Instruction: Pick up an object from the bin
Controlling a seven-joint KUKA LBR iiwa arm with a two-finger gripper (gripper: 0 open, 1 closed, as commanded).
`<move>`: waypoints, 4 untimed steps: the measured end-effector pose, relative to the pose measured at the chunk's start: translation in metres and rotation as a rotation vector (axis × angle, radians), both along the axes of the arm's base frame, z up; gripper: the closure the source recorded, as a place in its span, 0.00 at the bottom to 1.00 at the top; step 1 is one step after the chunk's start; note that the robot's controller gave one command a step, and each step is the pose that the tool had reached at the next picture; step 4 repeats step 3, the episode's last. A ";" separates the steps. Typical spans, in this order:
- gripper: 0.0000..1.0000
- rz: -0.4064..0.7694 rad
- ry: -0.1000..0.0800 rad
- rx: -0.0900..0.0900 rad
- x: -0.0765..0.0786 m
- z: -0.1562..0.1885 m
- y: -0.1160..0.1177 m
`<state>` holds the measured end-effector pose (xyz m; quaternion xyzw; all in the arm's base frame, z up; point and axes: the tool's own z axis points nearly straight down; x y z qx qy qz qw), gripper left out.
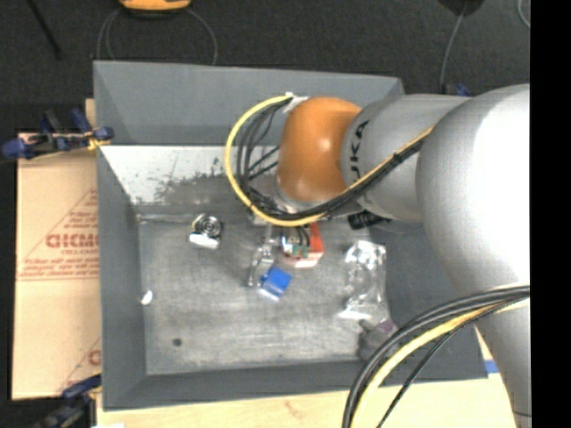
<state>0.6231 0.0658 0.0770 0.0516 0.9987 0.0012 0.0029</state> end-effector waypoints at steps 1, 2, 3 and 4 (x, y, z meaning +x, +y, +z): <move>0.00 0.032 -0.012 -0.001 -0.058 -0.001 -0.064; 1.00 0.033 -0.018 0.000 -0.055 0.001 -0.061; 1.00 0.305 -0.006 -0.006 -0.055 0.147 -0.073; 1.00 0.305 -0.006 -0.006 -0.055 0.147 -0.073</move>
Offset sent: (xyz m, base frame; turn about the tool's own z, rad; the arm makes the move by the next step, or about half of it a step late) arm -0.0619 -0.0612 -0.0070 -0.0366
